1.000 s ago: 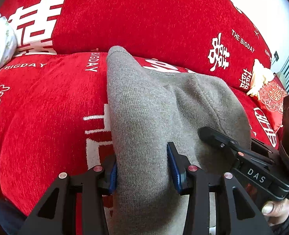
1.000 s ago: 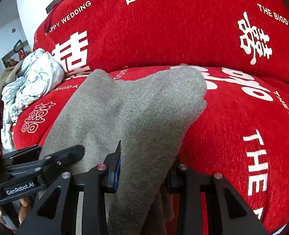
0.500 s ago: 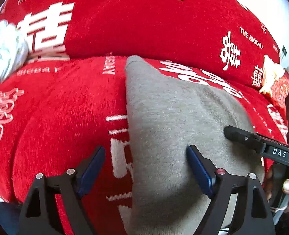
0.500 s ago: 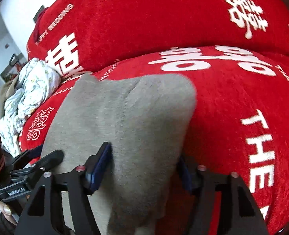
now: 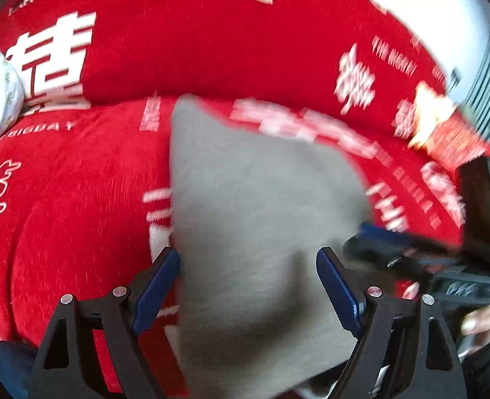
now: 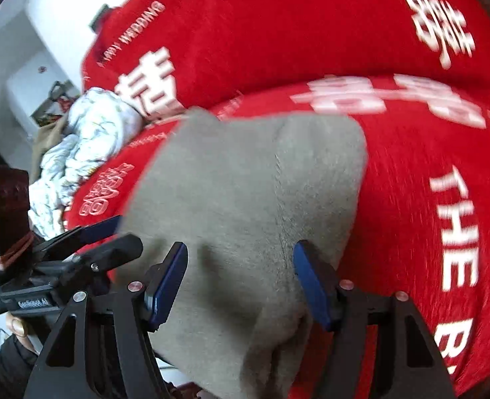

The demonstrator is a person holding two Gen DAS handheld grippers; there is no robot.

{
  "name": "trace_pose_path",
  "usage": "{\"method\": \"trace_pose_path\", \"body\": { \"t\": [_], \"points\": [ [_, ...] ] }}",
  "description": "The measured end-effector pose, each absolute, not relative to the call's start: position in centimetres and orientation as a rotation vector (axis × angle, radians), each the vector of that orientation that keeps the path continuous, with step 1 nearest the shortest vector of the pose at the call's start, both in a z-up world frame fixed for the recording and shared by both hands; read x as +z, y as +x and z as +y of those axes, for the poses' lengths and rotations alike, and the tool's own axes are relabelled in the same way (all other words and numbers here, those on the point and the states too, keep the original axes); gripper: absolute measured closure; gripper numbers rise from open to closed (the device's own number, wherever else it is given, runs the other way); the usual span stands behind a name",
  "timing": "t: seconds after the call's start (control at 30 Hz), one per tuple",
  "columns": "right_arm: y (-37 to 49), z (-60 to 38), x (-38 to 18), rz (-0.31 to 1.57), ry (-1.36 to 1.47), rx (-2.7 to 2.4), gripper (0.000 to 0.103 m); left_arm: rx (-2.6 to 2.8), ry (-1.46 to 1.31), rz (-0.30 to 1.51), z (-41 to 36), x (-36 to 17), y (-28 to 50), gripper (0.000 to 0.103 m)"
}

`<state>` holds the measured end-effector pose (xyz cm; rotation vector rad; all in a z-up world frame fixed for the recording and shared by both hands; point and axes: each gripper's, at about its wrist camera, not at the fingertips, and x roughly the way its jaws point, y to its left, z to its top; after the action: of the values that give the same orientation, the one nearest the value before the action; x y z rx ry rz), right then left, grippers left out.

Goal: Fold small clothes

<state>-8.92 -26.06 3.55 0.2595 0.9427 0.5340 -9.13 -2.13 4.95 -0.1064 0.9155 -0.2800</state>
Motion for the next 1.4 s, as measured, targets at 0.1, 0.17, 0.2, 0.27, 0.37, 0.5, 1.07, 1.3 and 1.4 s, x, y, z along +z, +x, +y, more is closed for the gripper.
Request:
{"method": "trace_pose_path", "body": {
  "t": [0.1,0.17,0.2,0.27,0.37,0.5,1.07,1.3,1.4],
  "points": [
    [-9.2,-26.9,4.3,0.920,0.275,0.550,0.033,-0.288,-0.169,0.980,-1.4,3.6,-8.1,0.017],
    [-8.8,-27.6,5.4,0.873,0.289,0.530,0.032,-0.272,-0.189,0.938,-0.8,5.1,-7.8,0.017],
    [-8.5,-27.9,5.5,0.859,0.295,0.520,0.031,-0.264,-0.180,0.902,-0.8,6.2,-7.5,0.017],
    [-6.3,-28.3,5.9,0.860,0.314,0.487,0.030,-0.225,-0.130,0.866,-1.2,7.6,-6.3,0.017],
    [-3.0,-27.9,5.4,0.903,0.345,0.494,0.030,-0.080,0.018,0.925,-2.4,7.2,-2.4,0.017],
    [0.6,-27.2,3.0,1.005,0.358,0.467,0.030,-0.044,0.024,1.012,-2.4,5.1,2.1,0.015],
    [-12.4,-22.9,6.4,0.822,0.105,0.536,0.030,-0.058,0.070,0.894,-2.4,6.7,-5.3,0.012],
    [-15.0,-21.6,4.0,0.826,0.004,0.550,0.030,-0.046,0.065,0.873,-2.0,5.5,-8.0,0.011],
    [-15.4,-21.8,4.1,0.832,-0.001,0.547,0.030,-0.055,0.055,0.877,-1.7,5.3,-8.3,0.011]
  ]
}}
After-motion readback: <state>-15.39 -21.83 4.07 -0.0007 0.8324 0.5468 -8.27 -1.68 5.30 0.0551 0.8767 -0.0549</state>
